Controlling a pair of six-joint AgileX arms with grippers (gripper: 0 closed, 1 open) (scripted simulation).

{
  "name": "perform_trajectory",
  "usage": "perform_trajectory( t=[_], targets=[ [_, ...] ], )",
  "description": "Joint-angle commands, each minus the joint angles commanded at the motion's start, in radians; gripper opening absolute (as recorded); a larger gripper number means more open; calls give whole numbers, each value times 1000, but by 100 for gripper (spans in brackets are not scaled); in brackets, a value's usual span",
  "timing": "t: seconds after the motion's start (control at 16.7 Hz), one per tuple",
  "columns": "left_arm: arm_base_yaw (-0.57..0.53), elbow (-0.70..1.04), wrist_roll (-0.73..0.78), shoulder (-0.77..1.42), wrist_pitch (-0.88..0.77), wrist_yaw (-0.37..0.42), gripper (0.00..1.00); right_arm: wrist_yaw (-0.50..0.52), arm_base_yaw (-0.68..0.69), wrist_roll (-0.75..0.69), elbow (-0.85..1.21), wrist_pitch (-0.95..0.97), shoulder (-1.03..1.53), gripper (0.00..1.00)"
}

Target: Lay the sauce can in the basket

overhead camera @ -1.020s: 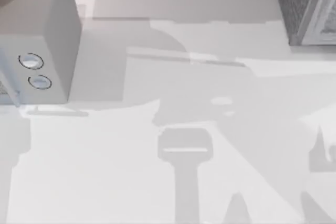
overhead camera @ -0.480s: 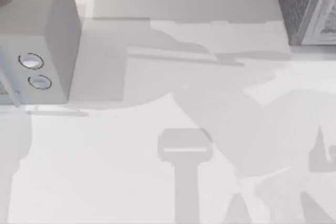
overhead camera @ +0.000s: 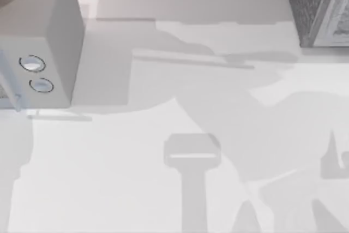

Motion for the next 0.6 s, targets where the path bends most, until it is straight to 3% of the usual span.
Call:
perform_trajectory(
  t=[0.6],
  targets=[
    [0, 0, 0, 0, 0, 0, 90, 0, 0, 0, 0, 0, 0, 100]
  ],
)
